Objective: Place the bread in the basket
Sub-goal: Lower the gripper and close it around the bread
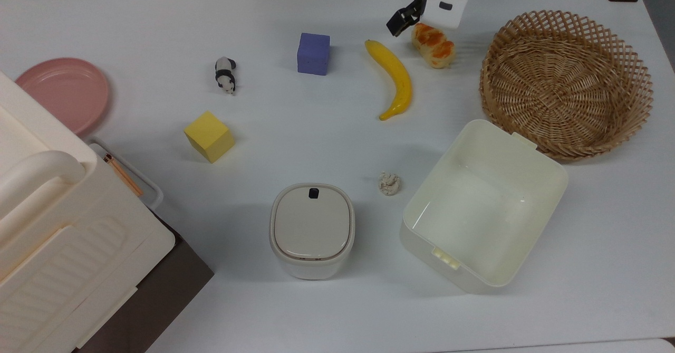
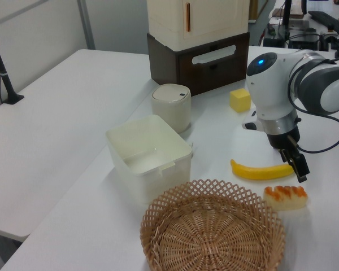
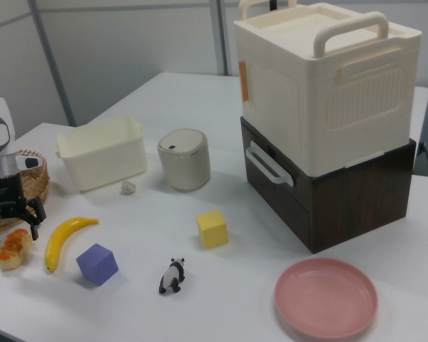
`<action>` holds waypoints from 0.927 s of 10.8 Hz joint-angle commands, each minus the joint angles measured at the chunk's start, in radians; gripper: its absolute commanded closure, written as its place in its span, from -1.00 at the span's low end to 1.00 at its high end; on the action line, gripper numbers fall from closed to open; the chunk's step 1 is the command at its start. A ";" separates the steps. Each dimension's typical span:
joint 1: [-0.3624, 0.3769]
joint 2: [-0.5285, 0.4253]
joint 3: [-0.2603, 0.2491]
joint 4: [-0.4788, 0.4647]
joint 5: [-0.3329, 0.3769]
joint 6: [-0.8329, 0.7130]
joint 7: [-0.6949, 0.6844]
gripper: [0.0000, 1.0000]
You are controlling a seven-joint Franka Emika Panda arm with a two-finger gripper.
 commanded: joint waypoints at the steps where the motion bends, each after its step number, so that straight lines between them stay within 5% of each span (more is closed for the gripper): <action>1: 0.004 -0.031 -0.011 -0.053 0.014 0.089 0.020 -1.00; 10: 0.034 0.018 0.027 -0.062 0.016 0.177 0.082 -1.00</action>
